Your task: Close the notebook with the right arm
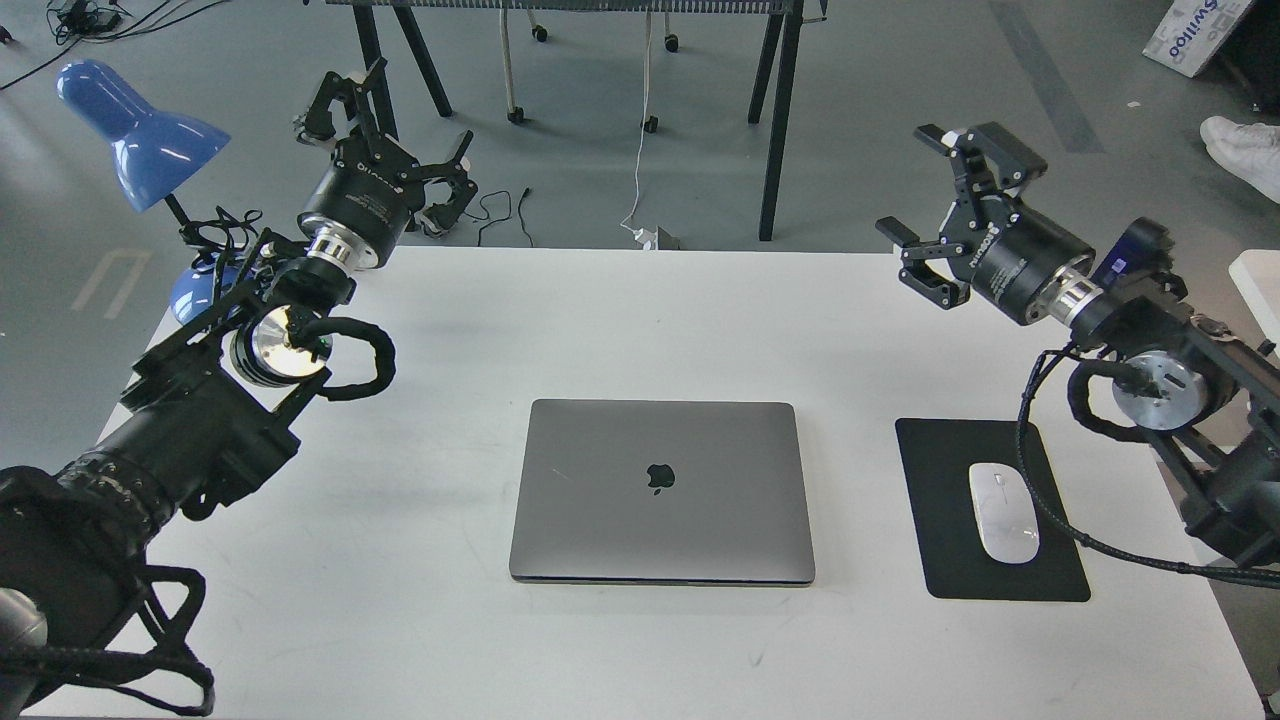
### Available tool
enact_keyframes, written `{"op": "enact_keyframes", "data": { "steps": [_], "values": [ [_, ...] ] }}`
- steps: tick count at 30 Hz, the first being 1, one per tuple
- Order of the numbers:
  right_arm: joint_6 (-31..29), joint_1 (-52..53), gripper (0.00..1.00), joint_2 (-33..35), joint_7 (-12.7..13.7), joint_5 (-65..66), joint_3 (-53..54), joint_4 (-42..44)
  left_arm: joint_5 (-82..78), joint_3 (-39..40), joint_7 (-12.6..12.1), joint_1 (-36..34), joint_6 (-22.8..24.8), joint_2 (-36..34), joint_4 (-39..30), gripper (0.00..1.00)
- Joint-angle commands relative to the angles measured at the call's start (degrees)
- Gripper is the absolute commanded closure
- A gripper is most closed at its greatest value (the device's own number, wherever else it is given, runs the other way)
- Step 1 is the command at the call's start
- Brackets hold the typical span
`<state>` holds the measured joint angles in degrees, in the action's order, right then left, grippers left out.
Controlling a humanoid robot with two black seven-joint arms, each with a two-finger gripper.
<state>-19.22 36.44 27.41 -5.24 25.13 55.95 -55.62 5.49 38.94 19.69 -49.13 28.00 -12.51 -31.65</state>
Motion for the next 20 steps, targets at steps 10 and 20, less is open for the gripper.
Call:
{"op": "enact_keyframes", "data": {
  "steps": [10, 20],
  "values": [
    [-0.2, 0.21, 0.0, -3.33, 0.05, -19.41, 8.82, 11.15, 0.04, 0.17, 0.09, 0.0, 0.0, 0.03, 0.01, 0.0],
    [-0.29, 0.47, 0.0, -6.14, -0.74, -20.3, 9.53, 14.49, 0.04, 0.17, 0.09, 0.0, 0.0, 0.03, 0.01, 0.0]
  ]
}}
